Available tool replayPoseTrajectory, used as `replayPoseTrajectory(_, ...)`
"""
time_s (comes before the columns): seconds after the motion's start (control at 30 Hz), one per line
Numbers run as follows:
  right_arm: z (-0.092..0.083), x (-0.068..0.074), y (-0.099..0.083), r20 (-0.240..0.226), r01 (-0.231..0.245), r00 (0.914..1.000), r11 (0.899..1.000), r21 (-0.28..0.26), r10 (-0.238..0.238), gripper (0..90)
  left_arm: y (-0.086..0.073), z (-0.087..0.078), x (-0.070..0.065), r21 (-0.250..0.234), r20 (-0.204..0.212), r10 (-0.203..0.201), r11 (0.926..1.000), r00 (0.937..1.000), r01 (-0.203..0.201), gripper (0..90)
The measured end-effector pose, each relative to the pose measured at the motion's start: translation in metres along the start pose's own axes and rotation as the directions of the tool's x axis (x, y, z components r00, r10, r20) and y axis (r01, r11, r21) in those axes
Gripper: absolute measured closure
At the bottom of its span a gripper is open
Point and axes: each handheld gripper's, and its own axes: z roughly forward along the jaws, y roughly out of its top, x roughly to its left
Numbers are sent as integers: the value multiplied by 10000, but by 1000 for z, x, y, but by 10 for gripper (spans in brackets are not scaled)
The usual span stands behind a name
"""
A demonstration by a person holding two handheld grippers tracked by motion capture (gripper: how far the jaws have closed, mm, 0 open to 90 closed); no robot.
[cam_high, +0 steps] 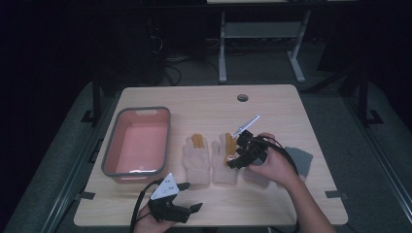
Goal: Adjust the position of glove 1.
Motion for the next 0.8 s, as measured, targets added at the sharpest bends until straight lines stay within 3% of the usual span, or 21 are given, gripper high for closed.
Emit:
replayPoseTrajectory(0.2,18,-5,6,46,0,10000,9992,408,-2,352,0,-1,0,-28,2,-26,10000,10000,26,224)
replayPoseTrajectory(0.37,30,-11,8,366,-149,9993,9959,895,117,379,0,-1,0,-59,29,-74,10000,10000,74,224)
replayPoseTrajectory(0.57,37,-16,9,449,-347,9985,9943,1009,303,416,0,-1,1,-49,56,-79,10000,10000,79,224)
replayPoseTrajectory(0.8,52,-12,12,1016,-231,9948,9851,1706,57,491,0,-2,2,-136,49,-199,9997,9998,199,224)
